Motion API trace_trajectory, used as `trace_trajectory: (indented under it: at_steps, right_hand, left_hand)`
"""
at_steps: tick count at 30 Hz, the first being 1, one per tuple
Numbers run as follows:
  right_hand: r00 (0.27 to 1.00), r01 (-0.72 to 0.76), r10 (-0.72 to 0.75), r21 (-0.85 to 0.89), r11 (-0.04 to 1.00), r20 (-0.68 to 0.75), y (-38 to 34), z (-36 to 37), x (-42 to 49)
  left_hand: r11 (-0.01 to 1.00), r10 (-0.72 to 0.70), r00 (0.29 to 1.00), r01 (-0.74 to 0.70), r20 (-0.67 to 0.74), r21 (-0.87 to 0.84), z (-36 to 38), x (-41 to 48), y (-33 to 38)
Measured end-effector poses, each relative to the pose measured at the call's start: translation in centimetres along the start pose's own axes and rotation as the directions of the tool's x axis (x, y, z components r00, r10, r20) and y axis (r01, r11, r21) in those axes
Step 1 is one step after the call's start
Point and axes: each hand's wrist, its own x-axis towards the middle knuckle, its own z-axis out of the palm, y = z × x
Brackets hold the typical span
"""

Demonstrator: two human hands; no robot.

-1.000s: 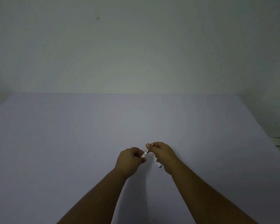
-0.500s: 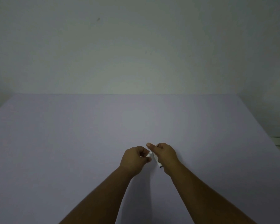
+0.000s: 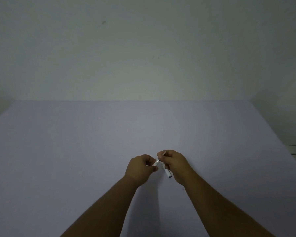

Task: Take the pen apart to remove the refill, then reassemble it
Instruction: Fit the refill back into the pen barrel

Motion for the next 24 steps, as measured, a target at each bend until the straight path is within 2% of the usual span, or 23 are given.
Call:
trace_trajectory:
  at_steps: [4, 6, 9, 13, 14, 16, 18, 22, 24]
  right_hand:
    - [0.993, -0.071, 0.058, -0.129, 0.989, -0.101, 0.08, 0.26, 0.25]
    - [0.995, -0.093, 0.089, -0.068, 0.993, -0.051, 0.07, 0.12, 0.34]
    - [0.999, -0.04, 0.04, 0.003, 0.999, 0.002, 0.06, -0.13, 0.25]
    - [0.993, -0.073, 0.054, -0.198, 0.977, -0.101, 0.02, 0.03, 0.31]
    - [0.994, -0.085, 0.068, -0.199, 0.976, -0.09, -0.05, 0.02, 0.28]
    - [0.996, -0.086, 0.085, -0.082, 0.993, -0.021, -0.07, -0.14, 0.21]
    - [0.999, -0.047, 0.047, -0.027, 0.999, -0.002, -0.02, -0.26, 0.09]
    - [0.994, -0.062, 0.04, -0.224, 0.973, -0.1, 0.1, -0.02, 0.12]
    - [0.995, -0.088, 0.076, -0.225, 0.97, -0.062, 0.1, -0.07, 0.05]
  left_hand:
    - [1.0, 0.008, 1.0, -0.008, 0.014, 0.018, 0.11, -0.02, 0.06]
    - [1.0, -0.005, 1.0, 0.005, 0.014, 0.004, 0.19, -0.05, 0.02]
    - [1.0, -0.015, 1.0, 0.015, 0.011, -0.003, 0.14, -0.09, 0.03]
    - [1.0, -0.006, 1.0, 0.006, 0.023, 0.012, 0.23, -0.13, 0.12]
    - [1.0, -0.006, 1.0, 0.005, 0.024, 0.012, 0.25, -0.15, 0.12]
    - [1.0, -0.007, 1.0, 0.007, 0.017, 0.014, 0.22, -0.17, 0.06]
    - [1.0, -0.005, 1.0, 0.005, 0.009, 0.018, 0.17, -0.16, 0.05]
    - [0.998, 0.018, 1.0, -0.019, 0.025, 0.055, 0.2, -0.28, 0.12]
    - [0.998, 0.019, 1.0, -0.021, 0.023, 0.059, 0.19, -0.31, 0.07]
